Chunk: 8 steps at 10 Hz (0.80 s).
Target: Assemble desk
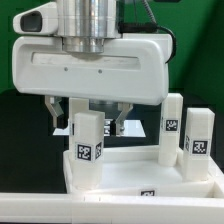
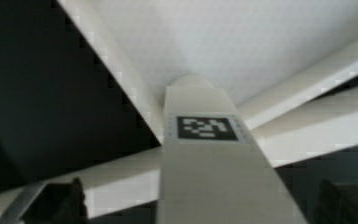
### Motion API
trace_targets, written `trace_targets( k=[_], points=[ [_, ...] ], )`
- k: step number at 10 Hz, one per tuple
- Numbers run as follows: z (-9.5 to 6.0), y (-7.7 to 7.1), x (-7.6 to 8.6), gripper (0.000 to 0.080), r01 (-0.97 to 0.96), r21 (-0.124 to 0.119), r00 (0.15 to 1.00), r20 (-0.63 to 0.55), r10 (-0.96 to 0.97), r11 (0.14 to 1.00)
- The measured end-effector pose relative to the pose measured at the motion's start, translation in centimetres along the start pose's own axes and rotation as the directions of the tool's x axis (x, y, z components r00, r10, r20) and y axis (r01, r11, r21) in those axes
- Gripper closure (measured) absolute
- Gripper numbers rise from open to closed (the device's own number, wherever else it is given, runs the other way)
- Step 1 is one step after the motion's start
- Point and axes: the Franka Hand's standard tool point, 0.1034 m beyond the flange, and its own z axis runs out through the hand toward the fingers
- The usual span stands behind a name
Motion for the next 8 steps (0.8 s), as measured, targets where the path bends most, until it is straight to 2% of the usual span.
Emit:
trace_targets(
  k=[1,3,4,5,6,8],
  points=[
    [0.00,0.02,0.02,0.0151,0.049,0.000,0.999,-0.001,-0.049,0.999],
    [0.00,0.05,0.03,0.0404,0.046,0.000,0.999,-0.001,-0.046,0.999],
    [-0.01,0.03,0.03,0.0404,0.031,0.001,1.000,-0.001,-0.031,1.000],
    [0.00,0.03,0.02,0.0511,0.013,0.001,1.000,-0.001,-0.013,1.000],
    [0.00,0.03,0.02,0.0511,0.004,0.001,1.000,-0.001,-0.004,1.000],
    [0.01,-0.02,0.01,0.0511,-0.151,0.003,0.989,0.000,0.151,0.989]
  ],
)
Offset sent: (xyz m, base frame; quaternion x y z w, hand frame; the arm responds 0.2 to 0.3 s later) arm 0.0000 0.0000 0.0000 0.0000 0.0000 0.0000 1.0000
